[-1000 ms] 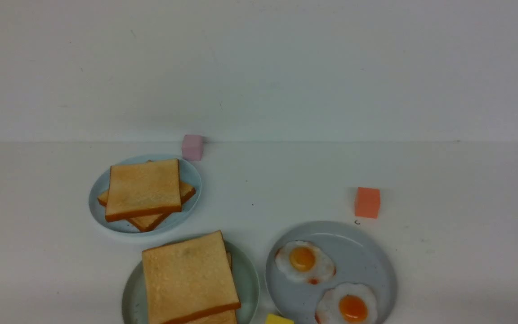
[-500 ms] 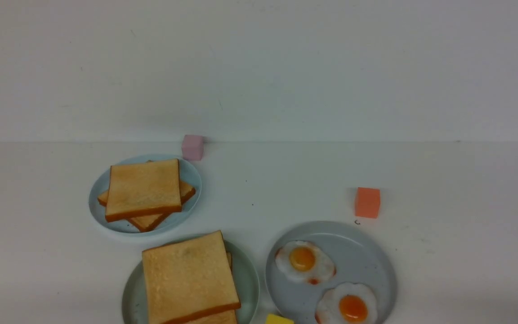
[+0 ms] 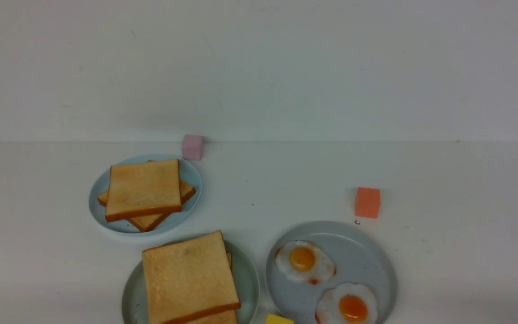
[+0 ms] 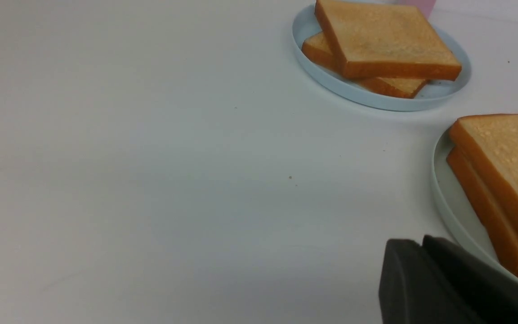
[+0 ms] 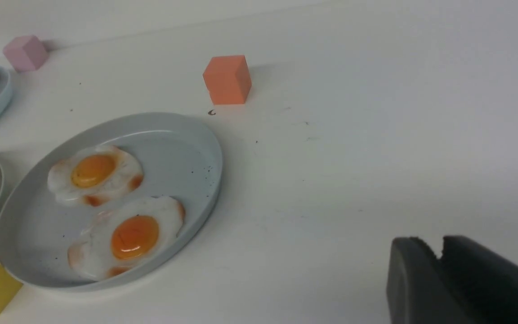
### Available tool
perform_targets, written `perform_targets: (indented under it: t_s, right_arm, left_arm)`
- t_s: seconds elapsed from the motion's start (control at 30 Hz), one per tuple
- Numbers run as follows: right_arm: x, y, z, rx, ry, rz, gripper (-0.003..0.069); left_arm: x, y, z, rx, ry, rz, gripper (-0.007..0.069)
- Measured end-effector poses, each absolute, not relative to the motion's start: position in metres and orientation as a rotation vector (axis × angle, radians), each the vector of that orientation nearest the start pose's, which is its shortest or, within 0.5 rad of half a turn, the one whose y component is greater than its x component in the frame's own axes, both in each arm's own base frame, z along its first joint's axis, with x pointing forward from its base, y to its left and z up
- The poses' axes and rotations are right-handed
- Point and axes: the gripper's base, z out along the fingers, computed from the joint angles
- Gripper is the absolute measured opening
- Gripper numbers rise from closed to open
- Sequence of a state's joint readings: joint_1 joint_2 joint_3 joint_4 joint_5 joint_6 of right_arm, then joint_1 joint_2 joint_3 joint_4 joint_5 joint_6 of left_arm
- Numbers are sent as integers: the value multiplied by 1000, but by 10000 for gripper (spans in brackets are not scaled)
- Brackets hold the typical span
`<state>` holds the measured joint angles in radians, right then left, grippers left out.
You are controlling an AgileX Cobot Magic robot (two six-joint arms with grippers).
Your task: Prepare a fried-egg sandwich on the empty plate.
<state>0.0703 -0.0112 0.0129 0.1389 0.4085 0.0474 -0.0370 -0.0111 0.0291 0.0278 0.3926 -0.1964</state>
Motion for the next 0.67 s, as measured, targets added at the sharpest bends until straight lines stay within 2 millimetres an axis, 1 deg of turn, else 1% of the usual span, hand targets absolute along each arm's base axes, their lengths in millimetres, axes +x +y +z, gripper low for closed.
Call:
perform_targets:
  t_s: [0.67]
  right_arm:
    - [51, 9, 173, 62, 1895, 219, 142]
  left_arm:
    - [52, -1, 169, -134, 1891, -131, 74]
